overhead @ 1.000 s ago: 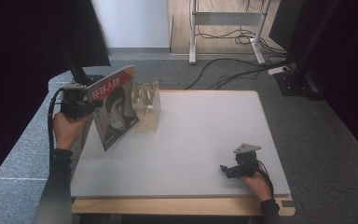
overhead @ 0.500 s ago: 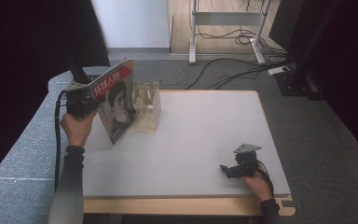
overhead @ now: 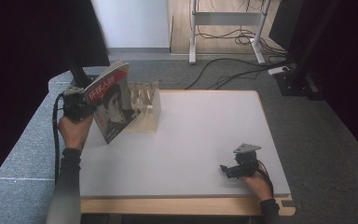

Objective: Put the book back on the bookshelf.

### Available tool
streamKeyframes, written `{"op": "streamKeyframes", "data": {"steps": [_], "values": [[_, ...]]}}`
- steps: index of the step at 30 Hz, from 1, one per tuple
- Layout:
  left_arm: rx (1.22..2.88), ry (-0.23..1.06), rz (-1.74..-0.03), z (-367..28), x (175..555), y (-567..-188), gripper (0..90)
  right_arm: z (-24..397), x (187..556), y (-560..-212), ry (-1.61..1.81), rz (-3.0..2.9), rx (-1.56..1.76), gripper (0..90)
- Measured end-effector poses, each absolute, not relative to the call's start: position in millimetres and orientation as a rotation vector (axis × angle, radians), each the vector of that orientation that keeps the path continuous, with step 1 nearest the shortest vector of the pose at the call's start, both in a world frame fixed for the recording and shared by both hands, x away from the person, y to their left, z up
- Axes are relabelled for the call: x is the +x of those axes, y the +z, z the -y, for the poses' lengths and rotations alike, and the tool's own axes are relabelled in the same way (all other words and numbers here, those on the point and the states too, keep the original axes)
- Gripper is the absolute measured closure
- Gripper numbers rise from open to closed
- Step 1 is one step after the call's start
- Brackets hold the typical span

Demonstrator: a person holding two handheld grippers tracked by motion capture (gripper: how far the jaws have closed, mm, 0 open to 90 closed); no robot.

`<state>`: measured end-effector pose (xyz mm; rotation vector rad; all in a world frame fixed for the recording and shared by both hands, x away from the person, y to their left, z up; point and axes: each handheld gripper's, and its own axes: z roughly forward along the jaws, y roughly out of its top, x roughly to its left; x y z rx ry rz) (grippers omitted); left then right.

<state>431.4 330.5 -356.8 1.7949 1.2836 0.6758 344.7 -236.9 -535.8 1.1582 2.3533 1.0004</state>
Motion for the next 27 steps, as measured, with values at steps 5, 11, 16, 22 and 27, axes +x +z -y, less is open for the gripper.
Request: {"op": "streamKeyframes", "data": {"steps": [5,11,16,22,27], "values": [[1.796,0.662,-1.286,-333,432,-357,52.4,237,345,-536,1.0,-2.353,1.158,0.0],[1.773,0.644,-1.251,-338,425,-354,28.2,237,345,-536,1.001,-2.353,1.159,0.0],[1.766,0.635,-1.222,-343,415,-351,17.1,237,345,-536,1.001,-2.353,1.159,0.0],[1.775,0.618,-1.194,-347,397,-348,8.1,237,345,-536,1.0,-2.354,1.159,0.0],[1.809,0.651,-1.177,-342,380,-345,5.9,237,345,-536,0.999,-2.355,1.157,0.0]]}}
